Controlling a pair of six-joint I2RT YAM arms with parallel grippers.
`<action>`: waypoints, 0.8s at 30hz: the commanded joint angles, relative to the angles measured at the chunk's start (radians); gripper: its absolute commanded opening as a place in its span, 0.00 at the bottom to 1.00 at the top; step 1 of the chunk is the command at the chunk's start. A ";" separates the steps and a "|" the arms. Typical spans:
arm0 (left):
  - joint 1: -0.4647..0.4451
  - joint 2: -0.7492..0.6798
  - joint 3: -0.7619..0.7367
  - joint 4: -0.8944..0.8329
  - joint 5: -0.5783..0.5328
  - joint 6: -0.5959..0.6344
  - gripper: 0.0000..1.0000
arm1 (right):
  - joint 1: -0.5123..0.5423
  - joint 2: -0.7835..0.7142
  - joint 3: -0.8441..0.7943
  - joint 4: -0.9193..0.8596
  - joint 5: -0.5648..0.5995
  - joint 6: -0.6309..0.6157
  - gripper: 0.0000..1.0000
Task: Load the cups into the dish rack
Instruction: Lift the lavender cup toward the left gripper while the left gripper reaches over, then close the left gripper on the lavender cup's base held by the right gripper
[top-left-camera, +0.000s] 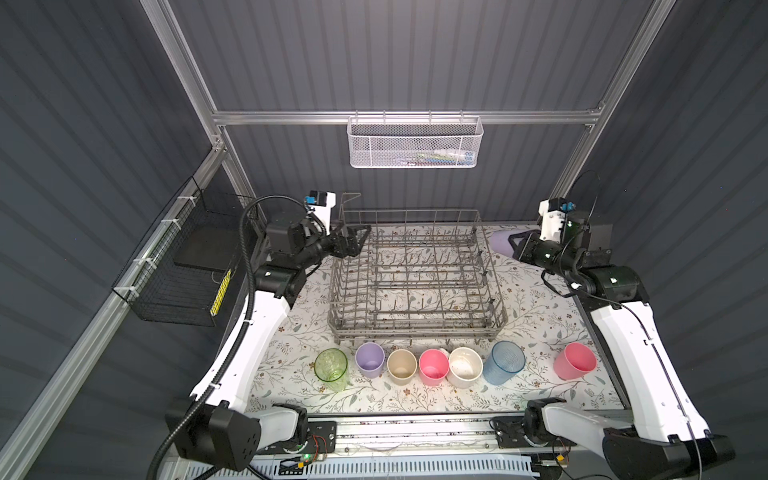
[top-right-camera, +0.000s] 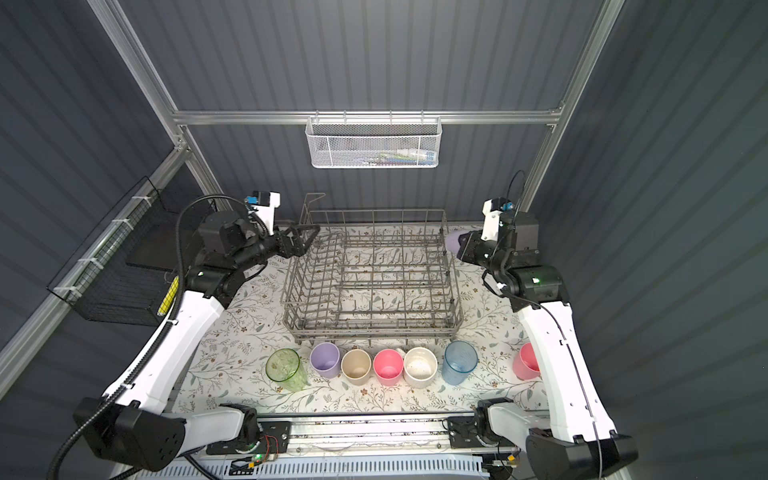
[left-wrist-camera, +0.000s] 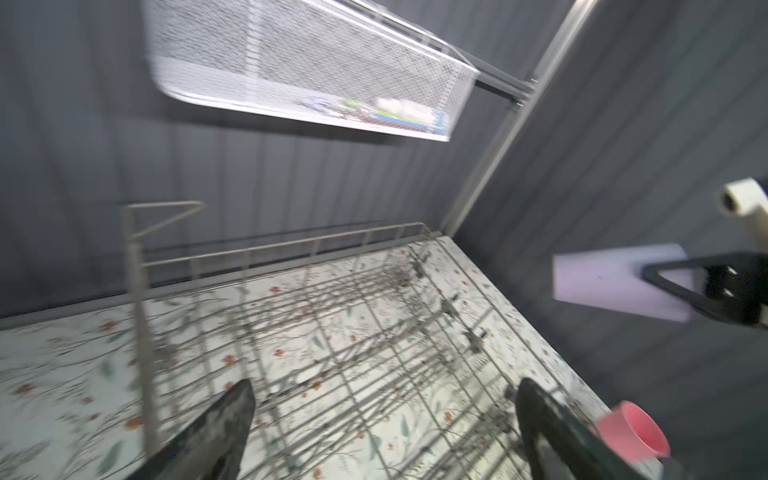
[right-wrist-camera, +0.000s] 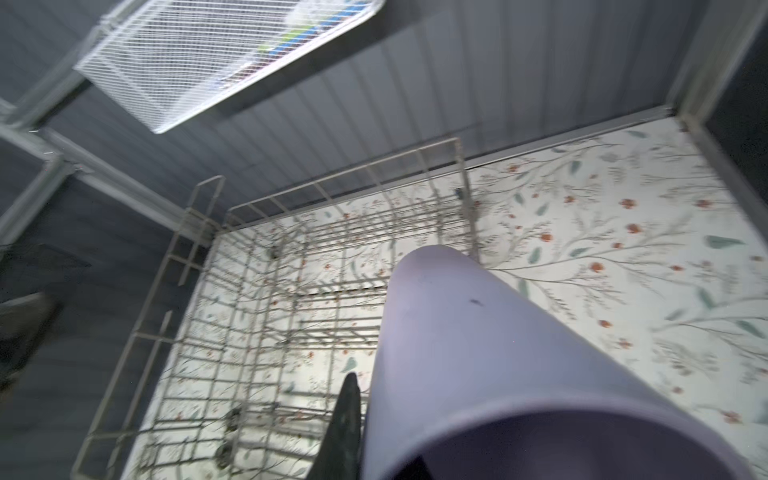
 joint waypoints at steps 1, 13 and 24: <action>-0.017 0.052 0.028 0.022 0.210 -0.005 0.98 | 0.039 0.001 -0.014 0.178 -0.260 0.104 0.00; -0.045 0.174 0.150 -0.082 0.384 0.078 1.00 | 0.164 0.107 -0.194 0.750 -0.684 0.467 0.00; -0.059 0.188 0.134 -0.070 0.531 0.119 1.00 | 0.183 0.192 -0.289 1.197 -0.803 0.760 0.00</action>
